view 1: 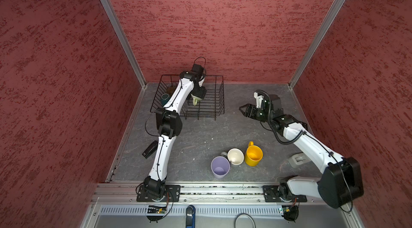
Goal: Load cups into a dish rack
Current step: Move the dish rack to the top-center of the table.
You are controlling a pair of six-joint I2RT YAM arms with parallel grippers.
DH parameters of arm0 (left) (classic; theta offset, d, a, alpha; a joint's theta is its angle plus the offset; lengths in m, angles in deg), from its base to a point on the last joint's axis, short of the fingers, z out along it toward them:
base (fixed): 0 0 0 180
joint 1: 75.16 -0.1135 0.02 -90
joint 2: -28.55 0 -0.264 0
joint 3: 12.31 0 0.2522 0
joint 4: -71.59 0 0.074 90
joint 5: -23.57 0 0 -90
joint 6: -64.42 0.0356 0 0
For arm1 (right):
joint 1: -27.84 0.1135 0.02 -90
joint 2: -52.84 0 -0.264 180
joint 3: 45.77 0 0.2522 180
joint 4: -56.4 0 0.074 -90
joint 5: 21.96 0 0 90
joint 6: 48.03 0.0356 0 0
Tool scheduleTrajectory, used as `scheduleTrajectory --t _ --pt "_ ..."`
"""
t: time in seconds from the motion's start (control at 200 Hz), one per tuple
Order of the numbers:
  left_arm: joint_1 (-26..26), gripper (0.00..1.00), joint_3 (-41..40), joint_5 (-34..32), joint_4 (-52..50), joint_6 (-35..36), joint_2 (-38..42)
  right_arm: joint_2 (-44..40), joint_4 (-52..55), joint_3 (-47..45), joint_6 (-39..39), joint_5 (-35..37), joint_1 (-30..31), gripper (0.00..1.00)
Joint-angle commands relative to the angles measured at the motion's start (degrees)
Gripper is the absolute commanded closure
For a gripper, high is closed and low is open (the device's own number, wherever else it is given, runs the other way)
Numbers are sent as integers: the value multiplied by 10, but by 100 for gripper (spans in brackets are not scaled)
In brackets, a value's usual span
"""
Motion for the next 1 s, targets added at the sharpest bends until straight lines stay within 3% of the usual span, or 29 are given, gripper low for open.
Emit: scheduleTrajectory --t 0.0,0.446,0.997 --pt "-1 100 5 -9 18 -6 19 50 0 49 -20 9 14 36" --pt "-3 100 -17 -3 27 -14 38 252 13 191 -40 37 82 47" --pt "-6 100 -24 -3 26 -15 57 318 9 223 -39 72 103 68"
